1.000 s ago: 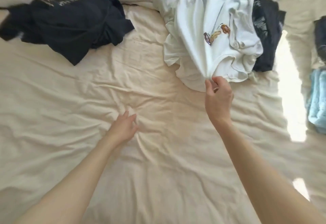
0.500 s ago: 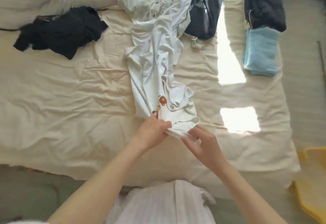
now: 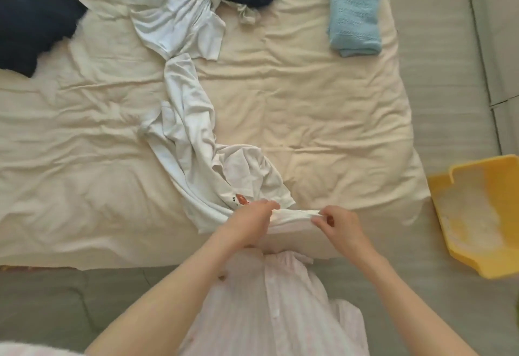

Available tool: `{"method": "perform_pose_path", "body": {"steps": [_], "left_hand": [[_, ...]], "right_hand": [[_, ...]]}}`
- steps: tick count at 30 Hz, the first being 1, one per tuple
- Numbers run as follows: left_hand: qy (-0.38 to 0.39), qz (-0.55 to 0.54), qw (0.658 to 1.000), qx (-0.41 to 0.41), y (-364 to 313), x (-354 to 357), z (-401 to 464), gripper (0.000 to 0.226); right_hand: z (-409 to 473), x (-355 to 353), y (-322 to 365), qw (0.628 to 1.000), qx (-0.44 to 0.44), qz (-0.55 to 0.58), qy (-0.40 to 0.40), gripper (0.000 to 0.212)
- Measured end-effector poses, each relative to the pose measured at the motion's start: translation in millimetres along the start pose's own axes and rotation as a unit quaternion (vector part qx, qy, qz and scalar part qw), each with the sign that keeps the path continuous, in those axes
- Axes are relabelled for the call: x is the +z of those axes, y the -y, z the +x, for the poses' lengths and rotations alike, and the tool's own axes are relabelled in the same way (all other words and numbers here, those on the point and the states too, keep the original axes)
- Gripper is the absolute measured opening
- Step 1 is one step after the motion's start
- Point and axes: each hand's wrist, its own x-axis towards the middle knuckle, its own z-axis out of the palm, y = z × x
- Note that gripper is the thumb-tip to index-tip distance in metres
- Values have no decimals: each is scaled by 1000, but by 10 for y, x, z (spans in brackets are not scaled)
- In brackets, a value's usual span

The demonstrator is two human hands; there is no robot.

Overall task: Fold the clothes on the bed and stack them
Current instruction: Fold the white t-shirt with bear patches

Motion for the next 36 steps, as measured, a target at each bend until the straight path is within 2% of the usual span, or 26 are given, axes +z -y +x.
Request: {"method": "perform_pose_path", "body": {"steps": [2, 3, 5, 7, 8, 10, 14, 16, 18, 20, 22, 25, 27, 29, 31, 32, 36], "left_hand": [[-18, -2, 1000, 22, -46, -110, 259, 43], [-5, -37, 998, 46, -121, -176, 362, 46], [91, -190, 974, 88, -334, -315, 460, 51], [212, -301, 925, 93, -567, -480, 440, 57], [253, -304, 913, 103, -632, -548, 399, 59], [263, -256, 919, 142, -744, -736, 290, 52], [172, -214, 950, 147, -851, -1368, -125, 17], [85, -179, 967, 160, -900, -1712, -358, 15], [-12, -181, 963, 200, -1000, -2042, -600, 12], [-86, -212, 945, 233, -1120, -2385, -880, 7], [-176, -224, 925, 253, -1193, -2713, -1152, 14], [-332, -210, 874, 285, -1235, -3044, -1500, 13], [-425, -179, 837, 295, -1238, -3125, -1703, 21], [-498, -148, 806, 284, -1220, -3133, -1869, 30], [-536, -144, 786, 273, -1194, -3142, -1995, 30], [-529, -157, 788, 271, -1189, -3149, -2064, 28], [-422, -228, 827, 293, -1086, -3140, -2342, 16]], "right_hand": [[-40, -7, 11, 996, -87, 28, 1, 13], [-75, -42, 15, 991, -128, 38, 6, 12], [-180, -153, 61, 982, -183, 53, 1, 13], [-288, -320, 141, 976, -206, 60, -30, 14], [-307, -384, 187, 974, -211, 64, -45, 14], [-348, -584, 297, 967, -234, 65, -76, 13], [-408, -1049, 609, 953, -275, 47, -121, 16], [-415, -1300, 884, 943, -295, 47, -148, 16], [-408, -1571, 1213, 927, -320, 60, -184, 15], [-396, -1862, 1578, 910, -338, 97, -221, 13], [-411, -2130, 1960, 896, -345, 152, -237, 11], [-503, -2393, 2502, 867, -385, 226, -221, 21], [-591, -2481, 2765, 853, -417, 234, -208, 31], [-674, -2545, 2941, 850, -439, 218, -192, 32], [-763, -2617, 3107, 848, -459, 185, -191, 32], [-812, -2654, 3192, 846, -467, 167, -194, 32], [-966, -2719, 3440, 831, -500, 163, -180, 31]]}}
